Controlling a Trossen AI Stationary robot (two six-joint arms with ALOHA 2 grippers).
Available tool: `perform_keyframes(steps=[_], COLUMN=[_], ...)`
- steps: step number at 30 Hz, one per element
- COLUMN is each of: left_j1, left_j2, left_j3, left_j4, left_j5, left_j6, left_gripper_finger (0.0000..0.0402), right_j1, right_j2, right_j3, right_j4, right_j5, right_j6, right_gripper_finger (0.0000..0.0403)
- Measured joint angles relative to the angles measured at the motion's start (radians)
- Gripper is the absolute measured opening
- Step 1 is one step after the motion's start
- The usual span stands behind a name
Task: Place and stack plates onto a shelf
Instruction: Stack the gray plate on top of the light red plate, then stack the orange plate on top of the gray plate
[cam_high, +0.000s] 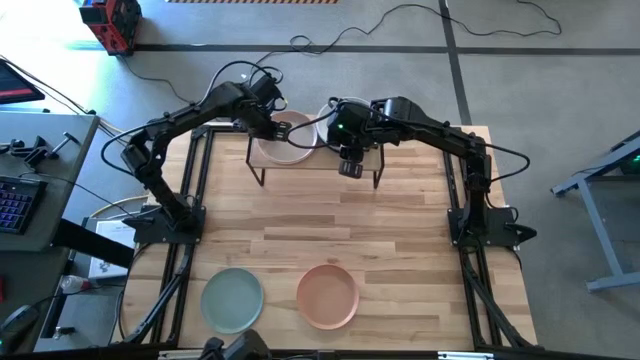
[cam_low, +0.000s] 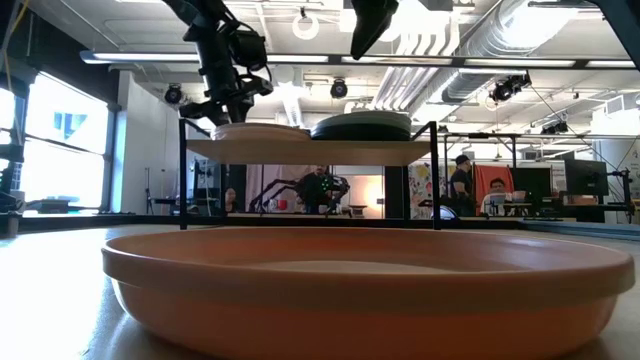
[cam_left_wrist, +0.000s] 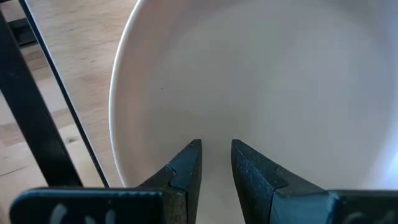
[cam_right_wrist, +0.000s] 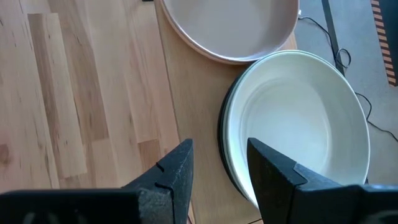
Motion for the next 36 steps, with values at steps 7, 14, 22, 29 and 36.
perform_keyframes(steps=[7,14,22,29,36], left_j1=[0.0,-0.004,-0.091,-0.24,-0.402], left_j2=[-0.013,-0.057,-0.193,-0.317,-0.424], left_j3=[0.016,0.08,0.082,0.058,-0.038], left_j4=[0.006,0.002,-0.132,-0.266,-0.264], left_j5=[-0.007,0.008,0.03,-0.03,-0.056], left_j6=[0.0,0.028,0.071,0.025,-0.006], left_gripper_finger=[0.0076,0.0076,0.0076,0.0076,0.0076], right_j1=[0.0,0.0,0.007,0.059,0.172], right_j2=[0.0,0.0,0.0,0.0,0.0], right_j3=[0.0,0.0,0.0,0.0,0.0], right_j4=[-0.006,-0.006,-0.062,-0.094,-0.094], right_j5=[0.0,-0.009,-0.188,-0.296,-0.315], right_j6=[0.0,0.017,0.056,0.136,0.186], right_gripper_finger=[0.0129,0.0129,0.0129,0.0129,0.0129])
